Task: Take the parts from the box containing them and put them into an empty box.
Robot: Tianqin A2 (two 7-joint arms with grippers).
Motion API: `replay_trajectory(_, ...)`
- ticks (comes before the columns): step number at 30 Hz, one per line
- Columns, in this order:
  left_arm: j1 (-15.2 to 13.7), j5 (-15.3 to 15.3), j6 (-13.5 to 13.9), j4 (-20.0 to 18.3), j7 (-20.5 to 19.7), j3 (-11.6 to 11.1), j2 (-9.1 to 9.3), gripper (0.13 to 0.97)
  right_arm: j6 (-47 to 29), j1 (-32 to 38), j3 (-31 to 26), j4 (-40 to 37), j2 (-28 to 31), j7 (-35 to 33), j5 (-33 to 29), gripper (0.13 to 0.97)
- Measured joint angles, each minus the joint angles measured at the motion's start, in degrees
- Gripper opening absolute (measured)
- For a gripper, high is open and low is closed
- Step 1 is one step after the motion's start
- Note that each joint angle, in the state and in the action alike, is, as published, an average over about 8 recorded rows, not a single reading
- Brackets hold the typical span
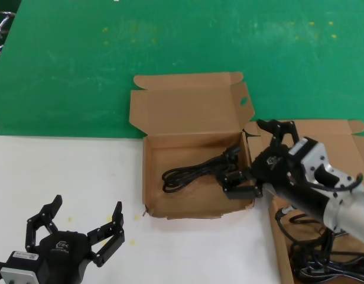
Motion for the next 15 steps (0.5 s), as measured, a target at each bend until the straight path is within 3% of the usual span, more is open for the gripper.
replay_trajectory(8,0.3,-0.1,-0.1,-0.2,0.0,-0.2,-0.05,0.798,6.1,-7.3,2.5,2.2,-0.1,-3.3,5.7,0.966)
replay_trajectory(15,0.5,-0.1,-0.2,-0.3,0.0,-0.4,-0.1,0.885,11.3,-13.4,4.6,4.1,-0.2,-6.1,10.5,0.966)
